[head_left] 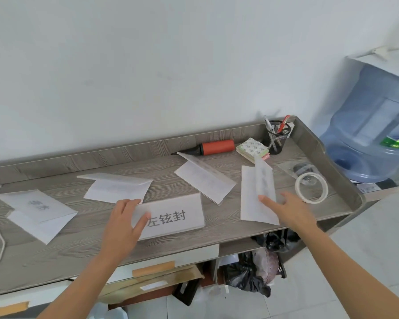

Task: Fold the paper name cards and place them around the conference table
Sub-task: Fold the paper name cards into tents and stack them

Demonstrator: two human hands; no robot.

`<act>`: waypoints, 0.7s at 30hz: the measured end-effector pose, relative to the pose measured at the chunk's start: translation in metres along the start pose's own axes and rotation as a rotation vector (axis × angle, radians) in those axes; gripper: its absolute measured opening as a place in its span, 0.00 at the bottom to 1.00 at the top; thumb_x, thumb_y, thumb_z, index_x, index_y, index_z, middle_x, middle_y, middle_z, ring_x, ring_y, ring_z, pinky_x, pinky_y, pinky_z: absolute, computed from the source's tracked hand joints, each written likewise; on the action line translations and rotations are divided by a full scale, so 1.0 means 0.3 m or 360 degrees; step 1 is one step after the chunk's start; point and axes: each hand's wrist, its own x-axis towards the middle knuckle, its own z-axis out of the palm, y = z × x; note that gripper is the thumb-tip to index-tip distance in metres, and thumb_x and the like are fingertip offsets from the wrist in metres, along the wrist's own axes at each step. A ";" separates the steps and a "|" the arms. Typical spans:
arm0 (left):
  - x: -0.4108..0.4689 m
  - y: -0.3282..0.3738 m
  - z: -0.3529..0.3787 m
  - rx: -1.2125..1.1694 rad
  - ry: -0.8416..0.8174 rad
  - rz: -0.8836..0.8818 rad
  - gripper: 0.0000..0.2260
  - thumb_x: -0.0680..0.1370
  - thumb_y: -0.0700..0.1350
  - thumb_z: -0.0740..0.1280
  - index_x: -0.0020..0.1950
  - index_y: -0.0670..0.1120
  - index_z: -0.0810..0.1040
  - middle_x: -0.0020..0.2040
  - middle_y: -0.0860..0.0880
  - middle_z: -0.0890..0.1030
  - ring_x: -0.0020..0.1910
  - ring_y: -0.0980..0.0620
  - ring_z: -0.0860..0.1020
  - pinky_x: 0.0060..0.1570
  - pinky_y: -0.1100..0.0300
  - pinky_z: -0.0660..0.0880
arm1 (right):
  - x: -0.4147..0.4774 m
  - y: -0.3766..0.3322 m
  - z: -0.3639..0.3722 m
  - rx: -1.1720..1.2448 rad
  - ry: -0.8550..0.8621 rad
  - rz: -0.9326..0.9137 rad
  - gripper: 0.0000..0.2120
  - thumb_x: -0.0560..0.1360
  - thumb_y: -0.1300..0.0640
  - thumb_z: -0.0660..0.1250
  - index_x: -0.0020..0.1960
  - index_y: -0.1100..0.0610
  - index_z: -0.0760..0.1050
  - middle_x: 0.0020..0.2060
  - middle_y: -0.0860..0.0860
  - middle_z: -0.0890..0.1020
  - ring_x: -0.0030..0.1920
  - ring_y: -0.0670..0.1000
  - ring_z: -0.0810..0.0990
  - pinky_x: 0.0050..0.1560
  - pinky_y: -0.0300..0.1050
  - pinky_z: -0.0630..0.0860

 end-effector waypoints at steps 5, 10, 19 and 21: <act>-0.003 0.005 0.008 0.0001 0.0025 -0.0033 0.19 0.76 0.50 0.67 0.65 0.45 0.73 0.60 0.47 0.72 0.58 0.47 0.74 0.50 0.55 0.72 | 0.027 -0.065 0.013 -0.0139 -0.0074 -0.0072 0.53 0.59 0.19 0.57 0.74 0.51 0.60 0.69 0.51 0.73 0.66 0.58 0.74 0.60 0.56 0.71; -0.008 0.008 0.010 -0.0012 0.0027 -0.0070 0.19 0.77 0.50 0.67 0.65 0.45 0.73 0.61 0.48 0.72 0.59 0.48 0.73 0.50 0.56 0.71 | 0.050 -0.138 0.026 -0.0165 -0.0172 -0.0125 0.38 0.68 0.35 0.64 0.70 0.55 0.63 0.64 0.55 0.76 0.59 0.58 0.75 0.50 0.50 0.70; 0.000 0.005 -0.008 -0.0036 -0.0035 -0.0068 0.19 0.76 0.52 0.67 0.65 0.47 0.74 0.57 0.52 0.72 0.56 0.51 0.74 0.47 0.57 0.71 | 0.057 -0.048 -0.027 -0.0546 0.0434 -0.0311 0.12 0.77 0.55 0.55 0.43 0.61 0.72 0.41 0.62 0.82 0.41 0.62 0.79 0.38 0.48 0.69; 0.009 0.001 -0.024 -0.0066 -0.0073 -0.0051 0.19 0.76 0.52 0.66 0.65 0.47 0.74 0.58 0.52 0.72 0.59 0.48 0.73 0.53 0.54 0.71 | 0.048 -0.027 -0.098 -0.0363 0.0506 -0.0397 0.12 0.76 0.58 0.55 0.36 0.59 0.67 0.32 0.59 0.78 0.35 0.60 0.75 0.34 0.48 0.66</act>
